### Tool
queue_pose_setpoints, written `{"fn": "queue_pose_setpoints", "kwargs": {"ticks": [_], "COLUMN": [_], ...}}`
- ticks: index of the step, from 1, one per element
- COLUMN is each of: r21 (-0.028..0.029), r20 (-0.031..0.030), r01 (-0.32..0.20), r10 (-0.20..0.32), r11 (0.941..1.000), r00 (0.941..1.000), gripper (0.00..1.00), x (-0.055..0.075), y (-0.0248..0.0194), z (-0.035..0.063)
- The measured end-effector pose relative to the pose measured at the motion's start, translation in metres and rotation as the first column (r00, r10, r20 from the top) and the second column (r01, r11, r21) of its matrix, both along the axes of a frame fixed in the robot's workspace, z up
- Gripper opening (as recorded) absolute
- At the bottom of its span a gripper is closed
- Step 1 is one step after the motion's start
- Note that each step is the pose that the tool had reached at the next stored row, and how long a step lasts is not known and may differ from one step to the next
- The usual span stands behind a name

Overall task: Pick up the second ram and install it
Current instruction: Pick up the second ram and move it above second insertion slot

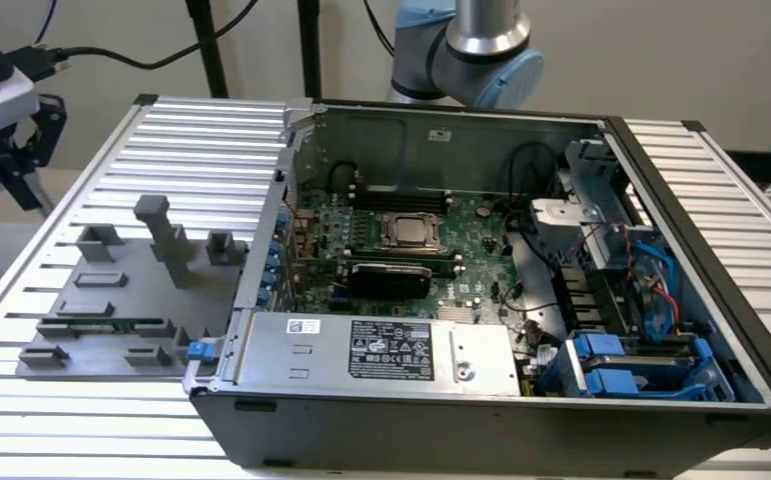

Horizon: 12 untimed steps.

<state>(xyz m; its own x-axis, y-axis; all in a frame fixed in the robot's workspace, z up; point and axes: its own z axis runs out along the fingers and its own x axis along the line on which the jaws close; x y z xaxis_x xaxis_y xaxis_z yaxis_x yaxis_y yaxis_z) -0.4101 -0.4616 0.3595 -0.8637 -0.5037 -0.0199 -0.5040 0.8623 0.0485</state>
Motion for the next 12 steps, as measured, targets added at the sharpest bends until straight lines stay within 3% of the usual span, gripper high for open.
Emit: {"fn": "queue_pose_setpoints", "kwargs": {"ticks": [6, 12], "r21": [0.0, 0.0], "r20": [0.0001, 0.0], "r01": [-0.108, -0.217], "r10": [0.108, 0.217], "r11": [0.9941, 0.9762], "r00": [0.9941, 0.9762], "gripper": [0.11, 0.11], "x": [0.0, 0.0], "y": [0.0, 0.0], "z": [-0.0023, -0.0045]}}
